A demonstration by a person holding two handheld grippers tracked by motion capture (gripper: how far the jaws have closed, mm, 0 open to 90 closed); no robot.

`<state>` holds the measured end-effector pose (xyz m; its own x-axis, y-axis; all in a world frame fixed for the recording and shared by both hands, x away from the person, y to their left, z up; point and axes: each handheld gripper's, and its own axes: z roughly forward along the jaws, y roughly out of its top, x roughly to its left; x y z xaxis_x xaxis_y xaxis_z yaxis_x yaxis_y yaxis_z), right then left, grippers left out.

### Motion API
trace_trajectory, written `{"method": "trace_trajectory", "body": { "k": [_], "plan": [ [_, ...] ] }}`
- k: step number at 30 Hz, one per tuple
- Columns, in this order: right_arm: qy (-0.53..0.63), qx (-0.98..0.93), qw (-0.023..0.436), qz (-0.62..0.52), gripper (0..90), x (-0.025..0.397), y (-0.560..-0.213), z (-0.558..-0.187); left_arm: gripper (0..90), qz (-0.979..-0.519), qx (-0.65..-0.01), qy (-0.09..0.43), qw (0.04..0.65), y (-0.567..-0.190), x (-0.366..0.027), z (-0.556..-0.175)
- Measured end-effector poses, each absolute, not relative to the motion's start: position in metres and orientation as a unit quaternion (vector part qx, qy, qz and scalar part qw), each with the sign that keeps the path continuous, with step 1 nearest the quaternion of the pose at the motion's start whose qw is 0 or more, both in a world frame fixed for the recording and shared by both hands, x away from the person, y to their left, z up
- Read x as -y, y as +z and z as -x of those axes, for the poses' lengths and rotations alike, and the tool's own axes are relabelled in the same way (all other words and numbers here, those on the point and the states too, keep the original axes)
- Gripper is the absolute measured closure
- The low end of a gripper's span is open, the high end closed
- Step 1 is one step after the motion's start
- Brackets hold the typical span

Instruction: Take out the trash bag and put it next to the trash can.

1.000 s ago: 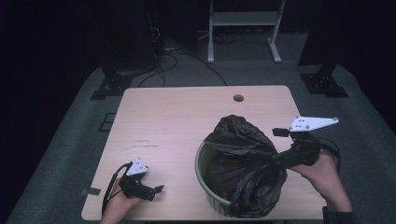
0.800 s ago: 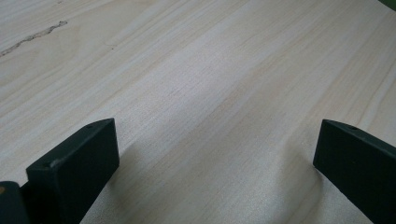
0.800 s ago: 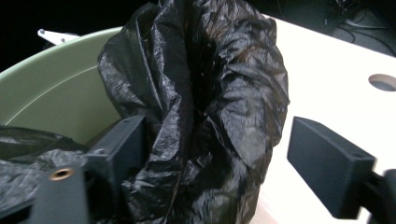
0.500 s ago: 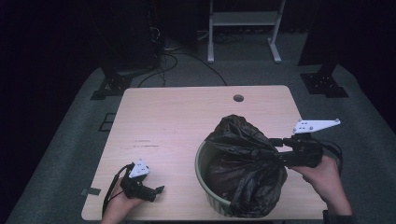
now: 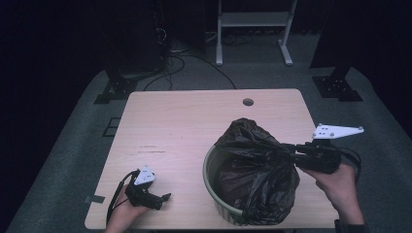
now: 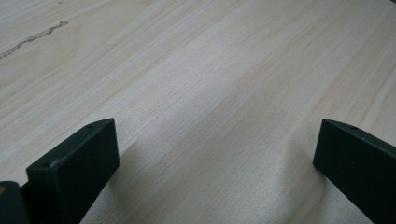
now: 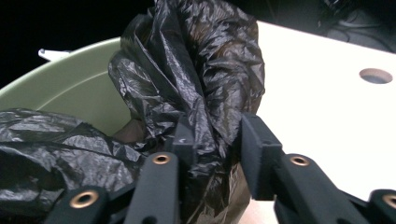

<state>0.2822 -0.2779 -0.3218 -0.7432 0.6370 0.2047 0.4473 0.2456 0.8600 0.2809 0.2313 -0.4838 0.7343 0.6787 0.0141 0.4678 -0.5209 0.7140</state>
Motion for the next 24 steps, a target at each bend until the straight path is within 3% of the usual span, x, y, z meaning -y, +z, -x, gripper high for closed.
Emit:
{"method": "trace_trajectory", "body": {
  "k": [10, 24],
  "plan": [
    [0.541, -0.762, 0.116, -0.338, 88.9, 0.284, -0.319, -0.279, 0.0, -0.86, -0.333, 0.147, 0.358, -0.484, -0.231, -0.281],
    [0.595, -0.724, 0.114, -0.331, 90.0, 0.291, -0.315, -0.28, 0.0, -0.86, -0.333, 0.147, 0.357, -0.484, -0.231, -0.281]
  ]
}}
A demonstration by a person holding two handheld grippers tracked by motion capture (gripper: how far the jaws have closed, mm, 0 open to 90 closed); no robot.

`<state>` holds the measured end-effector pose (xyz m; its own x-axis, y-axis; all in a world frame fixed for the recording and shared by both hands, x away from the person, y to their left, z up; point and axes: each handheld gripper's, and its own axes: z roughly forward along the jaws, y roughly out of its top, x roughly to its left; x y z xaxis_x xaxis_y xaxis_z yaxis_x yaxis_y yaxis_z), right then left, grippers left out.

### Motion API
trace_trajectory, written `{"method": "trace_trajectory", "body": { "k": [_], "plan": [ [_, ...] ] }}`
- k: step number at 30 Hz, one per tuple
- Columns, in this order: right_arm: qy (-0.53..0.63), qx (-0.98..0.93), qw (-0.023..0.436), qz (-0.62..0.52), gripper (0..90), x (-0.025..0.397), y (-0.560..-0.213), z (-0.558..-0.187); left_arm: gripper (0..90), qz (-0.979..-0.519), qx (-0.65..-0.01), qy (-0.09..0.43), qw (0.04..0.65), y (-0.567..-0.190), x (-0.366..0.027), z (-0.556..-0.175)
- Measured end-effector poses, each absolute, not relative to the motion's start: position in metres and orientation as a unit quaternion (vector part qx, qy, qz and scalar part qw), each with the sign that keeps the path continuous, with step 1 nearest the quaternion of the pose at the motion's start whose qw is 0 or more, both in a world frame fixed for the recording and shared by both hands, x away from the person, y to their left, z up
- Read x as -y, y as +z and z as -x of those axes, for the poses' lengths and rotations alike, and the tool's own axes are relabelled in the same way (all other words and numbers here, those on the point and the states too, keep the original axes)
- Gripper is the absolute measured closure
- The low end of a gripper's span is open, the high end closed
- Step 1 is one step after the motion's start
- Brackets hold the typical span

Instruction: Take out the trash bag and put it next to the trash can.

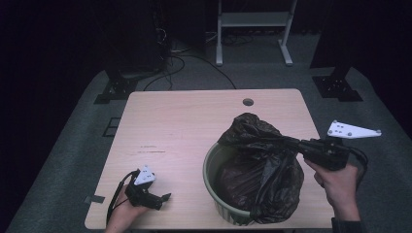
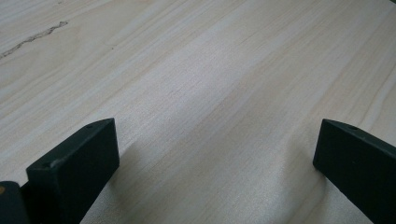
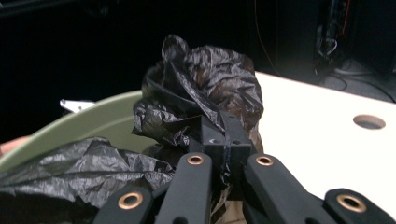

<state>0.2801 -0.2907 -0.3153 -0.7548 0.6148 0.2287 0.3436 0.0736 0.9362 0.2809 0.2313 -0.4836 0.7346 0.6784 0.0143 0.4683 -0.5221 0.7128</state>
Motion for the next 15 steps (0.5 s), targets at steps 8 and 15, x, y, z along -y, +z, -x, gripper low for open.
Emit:
{"method": "trace_trajectory", "body": {
  "k": [8, 15],
  "plan": [
    [0.638, -0.687, 0.13, -0.323, 90.0, 0.295, -0.304, -0.281, 0.0, -0.86, -0.333, 0.147, 0.358, -0.484, -0.231, -0.281],
    [0.662, -0.664, 0.147, -0.316, 90.0, 0.3, -0.292, -0.281, 0.0, -0.86, -0.333, 0.147, 0.358, -0.484, -0.231, -0.281]
  ]
}}
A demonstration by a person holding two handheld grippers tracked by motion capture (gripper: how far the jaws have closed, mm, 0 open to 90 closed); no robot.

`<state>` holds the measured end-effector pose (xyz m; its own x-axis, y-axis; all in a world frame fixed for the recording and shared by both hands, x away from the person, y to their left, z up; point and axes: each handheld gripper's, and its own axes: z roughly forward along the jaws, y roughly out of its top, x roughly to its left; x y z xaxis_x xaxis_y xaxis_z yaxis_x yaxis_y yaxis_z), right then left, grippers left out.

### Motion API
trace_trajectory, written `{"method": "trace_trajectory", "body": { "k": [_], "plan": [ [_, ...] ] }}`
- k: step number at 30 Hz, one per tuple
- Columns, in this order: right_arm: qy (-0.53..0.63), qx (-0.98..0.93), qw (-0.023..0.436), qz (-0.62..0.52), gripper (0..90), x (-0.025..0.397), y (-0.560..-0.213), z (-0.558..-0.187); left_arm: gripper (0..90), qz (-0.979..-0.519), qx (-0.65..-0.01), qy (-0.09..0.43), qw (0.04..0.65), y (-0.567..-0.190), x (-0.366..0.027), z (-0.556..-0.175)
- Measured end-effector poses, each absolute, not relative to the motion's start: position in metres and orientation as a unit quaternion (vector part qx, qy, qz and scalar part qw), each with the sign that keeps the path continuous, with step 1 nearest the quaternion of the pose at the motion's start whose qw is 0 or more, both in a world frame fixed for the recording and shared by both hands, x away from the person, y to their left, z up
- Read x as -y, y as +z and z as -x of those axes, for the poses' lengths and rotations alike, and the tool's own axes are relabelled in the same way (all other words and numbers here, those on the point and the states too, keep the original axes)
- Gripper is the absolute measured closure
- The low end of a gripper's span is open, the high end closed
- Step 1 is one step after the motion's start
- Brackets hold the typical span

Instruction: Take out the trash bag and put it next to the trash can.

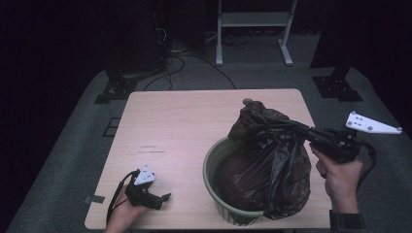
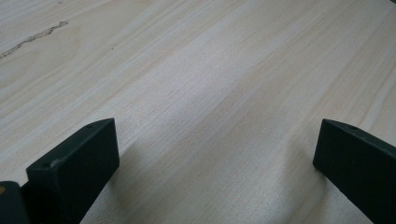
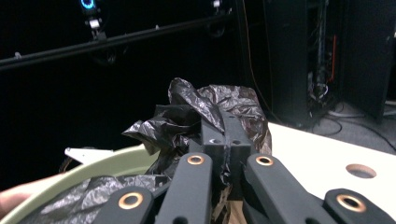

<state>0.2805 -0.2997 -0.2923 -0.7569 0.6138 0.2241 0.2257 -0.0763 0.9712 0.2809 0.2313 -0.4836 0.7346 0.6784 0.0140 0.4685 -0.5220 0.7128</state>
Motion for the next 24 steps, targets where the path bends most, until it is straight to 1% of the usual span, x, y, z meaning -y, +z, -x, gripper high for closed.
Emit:
{"method": "trace_trajectory", "body": {
  "k": [10, 24],
  "plan": [
    [0.685, -0.639, 0.17, -0.307, 90.0, 0.31, -0.265, -0.285, 0.0, -0.86, -0.333, 0.147, 0.357, -0.484, -0.231, -0.281],
    [0.697, -0.621, 0.21, -0.291, 90.0, 0.317, -0.211, -0.299, 0.0, -0.86, -0.333, 0.147, 0.358, -0.484, -0.231, -0.281]
  ]
}}
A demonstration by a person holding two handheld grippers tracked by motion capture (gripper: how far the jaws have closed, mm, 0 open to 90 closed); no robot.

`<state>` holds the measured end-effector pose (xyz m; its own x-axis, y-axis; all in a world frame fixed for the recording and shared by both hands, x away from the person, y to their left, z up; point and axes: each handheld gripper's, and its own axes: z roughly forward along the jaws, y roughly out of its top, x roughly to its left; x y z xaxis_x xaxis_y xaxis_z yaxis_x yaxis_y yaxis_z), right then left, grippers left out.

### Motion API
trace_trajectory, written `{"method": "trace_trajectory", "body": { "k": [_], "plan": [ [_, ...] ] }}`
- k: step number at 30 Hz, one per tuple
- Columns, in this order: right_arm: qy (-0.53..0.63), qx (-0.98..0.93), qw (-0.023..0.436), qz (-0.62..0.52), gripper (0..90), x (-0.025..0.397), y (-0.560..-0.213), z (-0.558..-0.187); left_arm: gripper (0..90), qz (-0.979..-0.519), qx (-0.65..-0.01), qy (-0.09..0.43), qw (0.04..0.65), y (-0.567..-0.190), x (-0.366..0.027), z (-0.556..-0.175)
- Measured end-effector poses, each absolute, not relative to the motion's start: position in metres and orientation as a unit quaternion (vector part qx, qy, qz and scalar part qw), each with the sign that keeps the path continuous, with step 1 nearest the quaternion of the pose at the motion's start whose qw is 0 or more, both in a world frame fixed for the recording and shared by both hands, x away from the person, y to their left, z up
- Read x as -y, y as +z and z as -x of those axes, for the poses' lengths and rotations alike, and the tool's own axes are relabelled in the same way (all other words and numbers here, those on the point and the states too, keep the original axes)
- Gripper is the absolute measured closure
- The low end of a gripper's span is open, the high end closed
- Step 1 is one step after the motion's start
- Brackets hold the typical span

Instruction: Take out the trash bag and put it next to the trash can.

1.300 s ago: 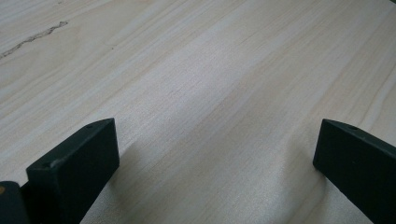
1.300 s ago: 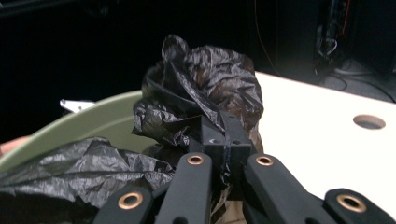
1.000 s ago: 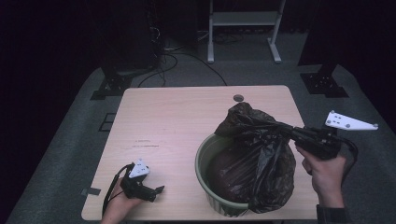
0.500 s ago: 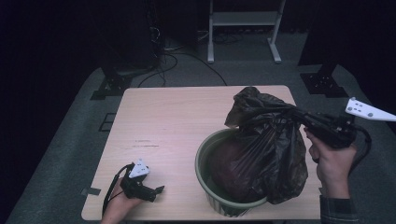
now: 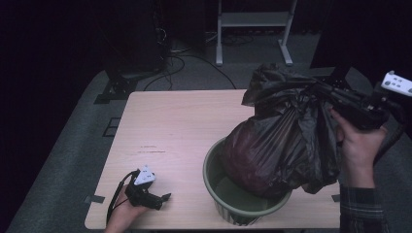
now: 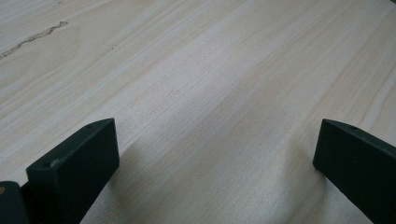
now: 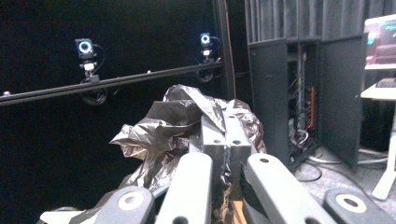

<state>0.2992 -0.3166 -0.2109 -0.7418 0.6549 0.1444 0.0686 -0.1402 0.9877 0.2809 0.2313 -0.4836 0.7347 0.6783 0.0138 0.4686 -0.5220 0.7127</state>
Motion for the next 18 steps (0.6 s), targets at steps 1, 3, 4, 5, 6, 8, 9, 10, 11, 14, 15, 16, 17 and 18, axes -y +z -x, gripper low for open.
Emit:
{"method": "trace_trajectory", "body": {
  "k": [1, 3, 4, 5, 6, 8, 9, 10, 11, 14, 15, 16, 17, 18],
  "plan": [
    [0.698, -0.619, 0.214, -0.291, 90.0, 0.318, -0.207, -0.301, 0.0, -0.86, -0.333, 0.147, 0.358, -0.484, -0.231, -0.281],
    [0.701, -0.613, 0.22, -0.289, 90.0, 0.32, -0.197, -0.303, 0.0, -0.86, -0.333, 0.147, 0.358, -0.484, -0.231, -0.281],
    [0.704, -0.611, 0.222, -0.286, 90.0, 0.321, -0.192, -0.305, 0.0, -0.86, -0.333, 0.147, 0.358, -0.484, -0.231, -0.281],
    [0.705, -0.608, 0.226, -0.286, 90.0, 0.322, -0.187, -0.306, 0.0, -0.86, -0.333, 0.147, 0.358, -0.484, -0.231, -0.281],
    [0.705, -0.607, 0.231, -0.285, 90.0, 0.324, -0.182, -0.307, 0.0, -0.86, -0.333, 0.147, 0.358, -0.484, -0.231, -0.281],
    [0.708, -0.601, 0.238, -0.283, 90.0, 0.326, -0.172, -0.309, 0.0, -0.86, -0.333, 0.147, 0.357, -0.484, -0.231, -0.281],
    [0.71, -0.598, 0.242, -0.283, 90.0, 0.328, -0.168, -0.31, 0.0, -0.86, -0.333, 0.147, 0.358, -0.484, -0.231, -0.281],
    [0.712, -0.594, 0.246, -0.283, 90.0, 0.33, -0.164, -0.311, 0.0, -0.86, -0.333, 0.147, 0.357, -0.484, -0.231, -0.281],
    [0.714, -0.591, 0.249, -0.282, 90.0, 0.331, -0.16, -0.311, 0.0, -0.859, -0.334, 0.147, 0.358, -0.484, -0.231, -0.281],
    [0.719, -0.58, 0.26, -0.281, 90.0, 0.339, -0.148, -0.314, 0.0, -0.859, -0.334, 0.147, 0.358, -0.484, -0.231, -0.281],
    [0.719, -0.579, 0.26, -0.283, 90.0, 0.341, -0.145, -0.314, 0.0, -0.859, -0.334, 0.147, 0.358, -0.484, -0.231, -0.281],
    [0.719, -0.577, 0.263, -0.284, 90.0, 0.343, -0.141, -0.314, 0.0, -0.859, -0.334, 0.147, 0.358, -0.484, -0.231, -0.281],
    [0.72, -0.575, 0.264, -0.285, 90.0, 0.345, -0.139, -0.315, 0.0, -0.859, -0.334, 0.147, 0.358, -0.484, -0.231, -0.281],
    [0.722, -0.572, 0.265, -0.284, 90.0, 0.347, -0.136, -0.316, 0.0, -0.859, -0.334, 0.146, 0.358, -0.484, -0.231, -0.281]
  ]
}}
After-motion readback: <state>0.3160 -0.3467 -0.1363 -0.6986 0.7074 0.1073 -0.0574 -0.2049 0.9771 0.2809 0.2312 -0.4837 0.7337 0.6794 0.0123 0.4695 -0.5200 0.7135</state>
